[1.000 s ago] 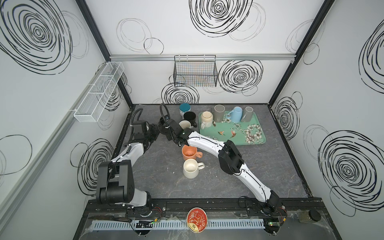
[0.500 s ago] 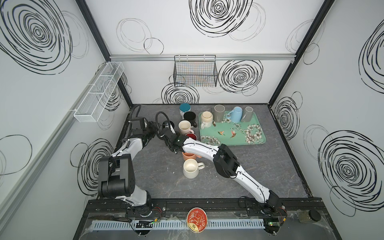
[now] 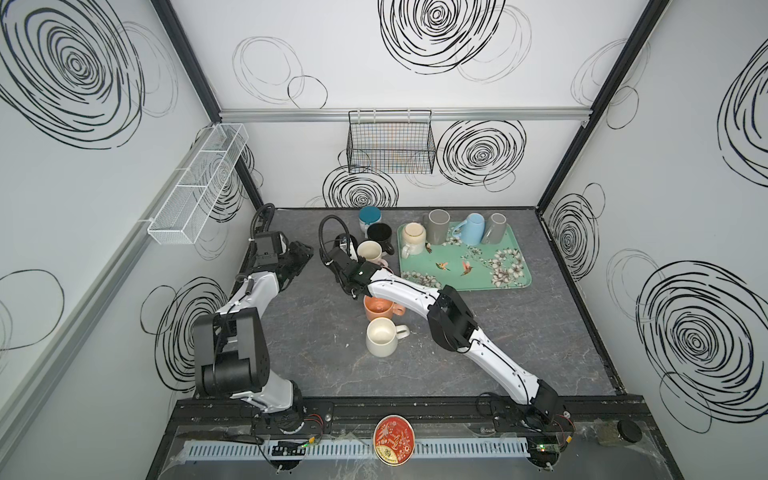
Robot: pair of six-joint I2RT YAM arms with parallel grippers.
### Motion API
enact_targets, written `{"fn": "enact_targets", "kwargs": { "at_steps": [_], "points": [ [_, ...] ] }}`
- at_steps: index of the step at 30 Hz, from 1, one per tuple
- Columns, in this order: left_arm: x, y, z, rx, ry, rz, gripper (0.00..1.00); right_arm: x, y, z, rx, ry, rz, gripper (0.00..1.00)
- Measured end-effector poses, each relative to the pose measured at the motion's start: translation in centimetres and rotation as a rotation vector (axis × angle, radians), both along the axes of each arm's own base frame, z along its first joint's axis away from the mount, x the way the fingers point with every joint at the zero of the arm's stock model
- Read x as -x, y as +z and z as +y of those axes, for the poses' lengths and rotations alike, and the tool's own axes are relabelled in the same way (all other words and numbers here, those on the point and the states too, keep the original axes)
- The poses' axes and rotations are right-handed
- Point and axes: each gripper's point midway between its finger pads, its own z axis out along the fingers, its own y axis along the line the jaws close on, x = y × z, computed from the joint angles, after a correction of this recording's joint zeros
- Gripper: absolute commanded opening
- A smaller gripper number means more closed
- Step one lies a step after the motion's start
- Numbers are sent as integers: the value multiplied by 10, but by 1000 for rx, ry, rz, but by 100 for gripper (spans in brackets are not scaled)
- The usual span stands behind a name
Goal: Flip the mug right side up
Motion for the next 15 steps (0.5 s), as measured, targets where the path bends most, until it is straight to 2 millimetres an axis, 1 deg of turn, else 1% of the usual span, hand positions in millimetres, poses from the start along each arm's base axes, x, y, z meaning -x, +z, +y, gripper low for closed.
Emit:
{"fn": "enact_targets", "kwargs": {
  "at_steps": [2,4,5,9,13,15],
  "points": [
    [-1,-6,-2,0,-17,10,48,-1,0,-2,8,-2,-1,19],
    [-1,-18,-5,1,-35,35,48,1,-1,-1,18,3,-3,27],
    [0,-25,-7,0,-45,49,48,2,-1,-1,26,8,-5,30],
    [4,-44,-13,6,-68,93,48,7,2,4,47,31,-20,31],
    [7,-50,-15,4,-80,106,48,10,9,8,48,48,-31,32],
    [5,-51,-16,2,-86,100,46,12,15,11,41,62,-37,36]
  ]
}}
